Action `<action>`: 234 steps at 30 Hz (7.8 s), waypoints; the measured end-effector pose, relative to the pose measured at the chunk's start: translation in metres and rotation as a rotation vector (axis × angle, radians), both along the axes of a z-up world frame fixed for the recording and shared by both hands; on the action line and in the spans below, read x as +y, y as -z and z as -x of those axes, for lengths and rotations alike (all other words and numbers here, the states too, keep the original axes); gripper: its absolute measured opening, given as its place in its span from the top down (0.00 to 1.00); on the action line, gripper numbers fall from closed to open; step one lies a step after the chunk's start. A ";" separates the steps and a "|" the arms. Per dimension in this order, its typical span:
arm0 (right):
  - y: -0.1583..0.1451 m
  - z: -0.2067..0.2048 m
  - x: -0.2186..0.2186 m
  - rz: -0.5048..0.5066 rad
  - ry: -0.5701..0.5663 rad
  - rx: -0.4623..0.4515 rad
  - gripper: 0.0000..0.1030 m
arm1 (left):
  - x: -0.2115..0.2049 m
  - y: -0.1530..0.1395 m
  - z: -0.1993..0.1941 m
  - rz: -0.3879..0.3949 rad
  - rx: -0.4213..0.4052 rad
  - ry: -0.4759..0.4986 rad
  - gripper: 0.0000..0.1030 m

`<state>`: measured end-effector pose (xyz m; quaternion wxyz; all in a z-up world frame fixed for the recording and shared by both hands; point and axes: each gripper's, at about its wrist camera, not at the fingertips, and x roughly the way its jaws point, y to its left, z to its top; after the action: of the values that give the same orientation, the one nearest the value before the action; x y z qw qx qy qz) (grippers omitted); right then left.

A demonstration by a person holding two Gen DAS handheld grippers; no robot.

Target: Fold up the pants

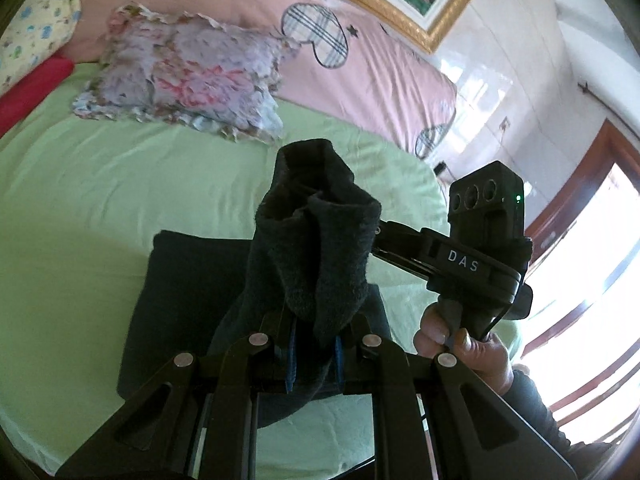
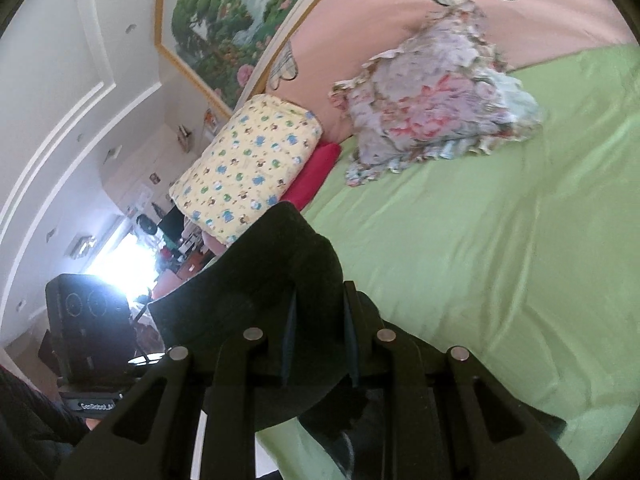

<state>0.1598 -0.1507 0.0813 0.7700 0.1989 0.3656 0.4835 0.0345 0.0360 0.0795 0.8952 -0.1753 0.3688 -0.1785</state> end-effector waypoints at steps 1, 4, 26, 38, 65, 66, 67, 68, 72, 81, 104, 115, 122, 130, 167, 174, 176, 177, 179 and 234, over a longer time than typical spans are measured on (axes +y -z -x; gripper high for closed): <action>0.003 0.000 -0.004 -0.003 0.007 0.006 0.78 | -0.005 0.002 -0.002 -0.010 0.006 0.005 0.88; 0.015 0.001 -0.017 -0.010 0.031 0.026 0.78 | -0.017 0.010 -0.008 -0.036 0.024 0.025 0.88; 0.067 0.006 -0.074 0.006 0.178 0.124 0.71 | -0.080 0.046 -0.024 -0.173 0.029 0.148 0.73; 0.055 0.038 -0.124 0.053 0.388 0.115 0.38 | -0.091 0.044 -0.011 -0.128 0.020 0.239 0.43; 0.022 0.101 -0.097 0.251 0.543 0.070 0.16 | -0.009 0.032 -0.004 -0.001 0.005 0.093 0.27; 0.022 0.101 -0.095 0.254 0.545 0.071 0.16 | -0.005 0.033 -0.004 0.004 0.008 0.087 0.27; 0.022 0.102 -0.094 0.254 0.547 0.072 0.16 | 0.000 0.035 -0.005 0.015 0.014 0.079 0.26; 0.021 0.103 -0.092 0.257 0.551 0.073 0.16 | 0.004 0.036 -0.006 0.024 0.018 0.074 0.26; 0.020 0.104 -0.087 0.267 0.557 0.080 0.16 | 0.020 0.041 -0.008 0.038 0.030 0.037 0.26; 0.023 0.108 -0.079 0.287 0.553 0.108 0.16 | 0.050 0.049 -0.008 0.066 0.046 -0.033 0.25; 0.057 0.115 -0.084 0.383 0.584 0.164 0.16 | 0.066 0.075 -0.023 0.036 0.110 -0.072 0.24; 0.066 0.109 -0.084 0.368 0.569 0.173 0.16 | 0.061 0.101 -0.046 -0.016 0.184 -0.080 0.24; 0.073 0.103 -0.075 0.353 0.522 0.174 0.16 | 0.057 0.112 -0.055 -0.030 0.215 -0.084 0.23; 0.077 0.097 -0.067 0.294 0.449 0.180 0.32 | 0.040 0.108 -0.058 -0.105 0.194 -0.075 0.33; 0.038 0.101 -0.025 0.200 0.319 0.085 0.51 | 0.072 0.031 0.004 -0.215 0.017 -0.187 0.70; 0.025 0.095 0.000 0.197 0.271 0.043 0.52 | 0.094 0.018 0.012 -0.219 -0.006 -0.245 0.70; 0.023 0.092 0.007 0.196 0.260 0.036 0.52 | 0.099 0.015 0.013 -0.223 -0.013 -0.259 0.70; 0.022 0.089 0.009 0.195 0.256 0.034 0.52 | 0.101 0.014 0.013 -0.225 -0.016 -0.265 0.70; 0.019 0.085 0.015 0.201 0.248 0.023 0.52 | 0.103 0.012 0.013 -0.231 -0.020 -0.278 0.70; 0.043 -0.073 0.100 0.260 0.162 0.043 0.51 | 0.161 0.041 -0.139 -0.268 0.057 -0.431 0.70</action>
<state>0.2327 -0.0506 0.0386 0.8176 0.1367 0.4245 0.3642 0.1736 0.1971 0.0384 0.9170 -0.1348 0.3685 0.0721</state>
